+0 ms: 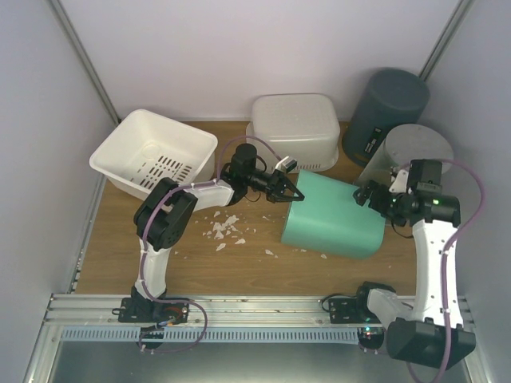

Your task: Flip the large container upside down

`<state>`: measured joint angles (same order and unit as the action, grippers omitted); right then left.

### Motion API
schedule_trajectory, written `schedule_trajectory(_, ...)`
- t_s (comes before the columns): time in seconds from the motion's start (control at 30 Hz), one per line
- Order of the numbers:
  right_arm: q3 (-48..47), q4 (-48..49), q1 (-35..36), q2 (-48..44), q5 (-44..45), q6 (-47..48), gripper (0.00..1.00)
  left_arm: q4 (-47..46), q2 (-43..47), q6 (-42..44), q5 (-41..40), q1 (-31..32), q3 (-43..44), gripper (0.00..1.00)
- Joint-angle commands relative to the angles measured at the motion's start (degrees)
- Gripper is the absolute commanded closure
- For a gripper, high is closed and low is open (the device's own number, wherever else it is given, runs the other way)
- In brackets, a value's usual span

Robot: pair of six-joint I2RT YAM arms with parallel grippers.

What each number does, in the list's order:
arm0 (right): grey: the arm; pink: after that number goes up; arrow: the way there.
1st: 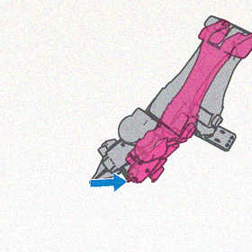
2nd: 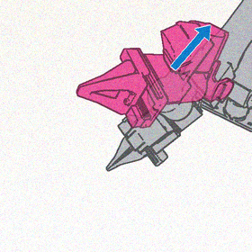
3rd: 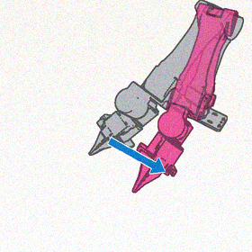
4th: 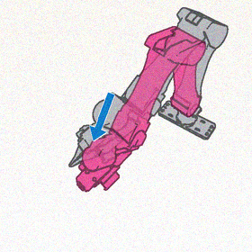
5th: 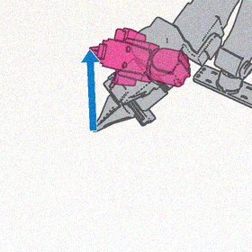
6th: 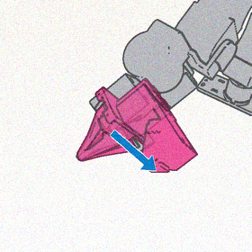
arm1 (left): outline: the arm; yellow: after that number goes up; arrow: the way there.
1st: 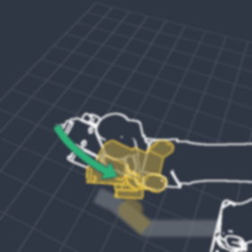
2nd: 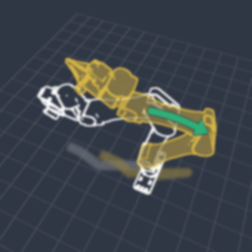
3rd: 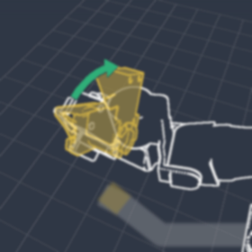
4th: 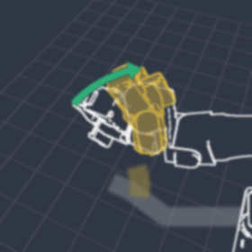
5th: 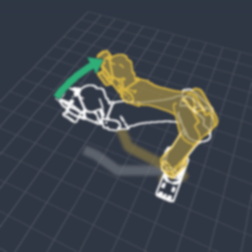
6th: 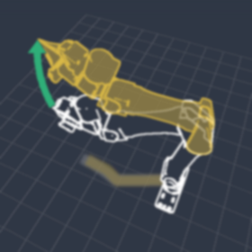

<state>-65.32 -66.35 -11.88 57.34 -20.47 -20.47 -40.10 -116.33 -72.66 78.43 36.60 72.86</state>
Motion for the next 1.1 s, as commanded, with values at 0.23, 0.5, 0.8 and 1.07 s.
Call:
schedule_trajectory(0.23, 2.42, -3.07, -0.23, 1.1, 12.06, -0.14, 0.0, -3.23, -0.76, 1.79, 0.85, -0.3, -0.03, 1.0)
schedule_trajectory(0.5, 7.99, 2.58, -0.25, 0.01, 3.3, 1.1, 0.0, -2.65, -0.74, 2.34, 0.64, -0.39, -0.1, 1.0)
schedule_trajectory(0.8, -0.46, 0.69, -0.2, -1.55, -3.71, -0.27, 0.0, 11.25, 0.89, 11.82, -0.89, -0.47, 1.06, 1.0)
schedule_trajectory(1.07, -6.69, -3.94, -0.19, -2.32, -5.88, 1.02, 0.0, 14.4, 3.17, 13.06, -2.97, -0.32, 1.35, 0.89)
